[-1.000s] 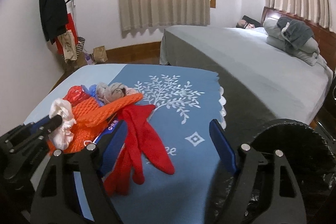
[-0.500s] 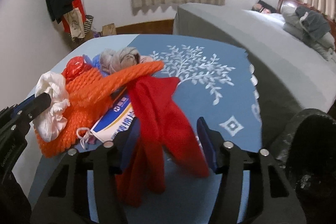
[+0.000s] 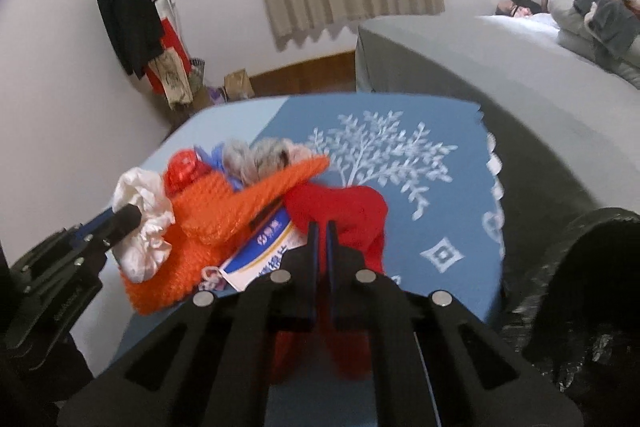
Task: Collect trash
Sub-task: 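Carry tissue and red glove to the bin and release both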
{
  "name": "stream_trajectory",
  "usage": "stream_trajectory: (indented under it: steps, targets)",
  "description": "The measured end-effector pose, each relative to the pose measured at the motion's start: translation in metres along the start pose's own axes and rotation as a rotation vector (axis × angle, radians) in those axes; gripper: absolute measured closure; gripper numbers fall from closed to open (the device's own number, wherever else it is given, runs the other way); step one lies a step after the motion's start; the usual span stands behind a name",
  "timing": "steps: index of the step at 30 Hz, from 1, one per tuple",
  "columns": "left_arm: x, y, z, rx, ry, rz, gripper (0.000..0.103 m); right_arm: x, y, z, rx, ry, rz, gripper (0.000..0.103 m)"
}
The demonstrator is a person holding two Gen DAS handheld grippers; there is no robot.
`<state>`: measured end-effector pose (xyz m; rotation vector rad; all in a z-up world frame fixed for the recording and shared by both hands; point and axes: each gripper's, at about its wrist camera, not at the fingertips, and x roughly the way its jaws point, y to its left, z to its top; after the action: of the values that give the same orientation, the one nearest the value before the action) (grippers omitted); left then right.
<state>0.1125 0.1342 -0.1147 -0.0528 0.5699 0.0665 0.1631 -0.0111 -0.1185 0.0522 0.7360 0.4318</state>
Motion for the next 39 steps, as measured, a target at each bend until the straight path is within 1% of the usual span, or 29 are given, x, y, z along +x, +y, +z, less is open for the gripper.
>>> stream_trajectory:
  steps: [4, 9, 18, 24, 29, 34, 39]
  targets:
    - [-0.013, -0.011, 0.009, 0.011, -0.028, -0.026, 0.088, -0.024, -0.006, 0.007, 0.007, -0.042, 0.001, 0.100]
    - [-0.021, -0.022, 0.017, 0.016, -0.044, -0.062, 0.088, -0.049, -0.009, 0.013, 0.009, -0.082, 0.005, 0.100]
    - [-0.032, -0.057, 0.024, 0.056, -0.064, -0.140, 0.088, -0.096, -0.029, 0.020, 0.018, -0.159, -0.025, 0.100]
    - [-0.035, -0.087, 0.024, 0.086, -0.068, -0.199, 0.088, -0.124, -0.054, 0.014, 0.037, -0.184, -0.087, 0.100]
    - [-0.036, -0.121, 0.023, 0.112, -0.061, -0.277, 0.088, -0.146, -0.079, 0.004, 0.066, -0.193, -0.150, 0.100]
    - [-0.039, -0.166, 0.020, 0.149, -0.061, -0.365, 0.088, -0.166, -0.108, -0.011, 0.097, -0.195, -0.229, 0.100]
    - [-0.038, -0.196, 0.018, 0.178, -0.053, -0.426, 0.088, -0.182, -0.133, -0.026, 0.131, -0.187, -0.300, 0.100]
